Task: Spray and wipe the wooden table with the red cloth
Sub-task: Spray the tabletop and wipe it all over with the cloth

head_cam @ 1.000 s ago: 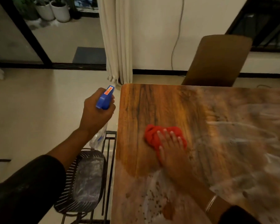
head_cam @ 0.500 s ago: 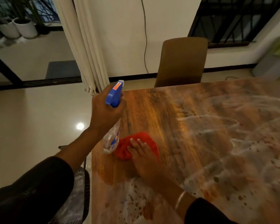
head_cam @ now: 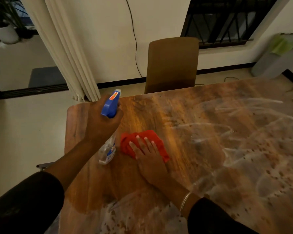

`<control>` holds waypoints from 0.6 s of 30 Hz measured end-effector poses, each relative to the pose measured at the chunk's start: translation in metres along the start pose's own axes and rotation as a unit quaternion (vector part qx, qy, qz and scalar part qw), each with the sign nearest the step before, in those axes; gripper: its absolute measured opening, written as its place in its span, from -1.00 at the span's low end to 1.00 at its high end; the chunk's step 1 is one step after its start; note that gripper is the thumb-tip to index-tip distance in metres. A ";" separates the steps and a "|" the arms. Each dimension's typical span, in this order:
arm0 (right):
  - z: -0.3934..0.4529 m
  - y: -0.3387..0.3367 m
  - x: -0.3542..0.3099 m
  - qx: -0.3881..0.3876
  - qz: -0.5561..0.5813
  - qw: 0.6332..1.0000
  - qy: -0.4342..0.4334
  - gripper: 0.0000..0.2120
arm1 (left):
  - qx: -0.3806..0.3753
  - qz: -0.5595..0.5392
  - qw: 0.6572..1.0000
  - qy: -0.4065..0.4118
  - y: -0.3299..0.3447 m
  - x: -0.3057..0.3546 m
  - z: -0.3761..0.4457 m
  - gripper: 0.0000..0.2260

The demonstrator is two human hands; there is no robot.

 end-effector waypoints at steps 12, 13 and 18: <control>0.065 -0.066 0.181 0.069 0.023 0.965 0.251 -0.43 | 0.022 0.000 0.998 -0.051 0.072 0.030 0.030 -0.90; 0.070 -0.058 0.159 0.057 0.028 0.974 0.219 -0.42 | 0.049 0.014 0.997 -0.051 0.076 0.031 0.033 -0.89; 0.087 -0.029 0.090 -0.038 0.031 0.998 -0.031 -0.41 | 0.059 0.024 0.998 -0.004 0.097 0.035 0.043 -0.85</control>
Point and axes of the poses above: each hand's wrist, its own z-axis towards the middle knuckle, its own y-axis out of the palm, x = y × z, the point moved 1 cm from there along z, towards the middle knuckle, and after that the axes turned 5 degrees about y, right-handed, at the moved point
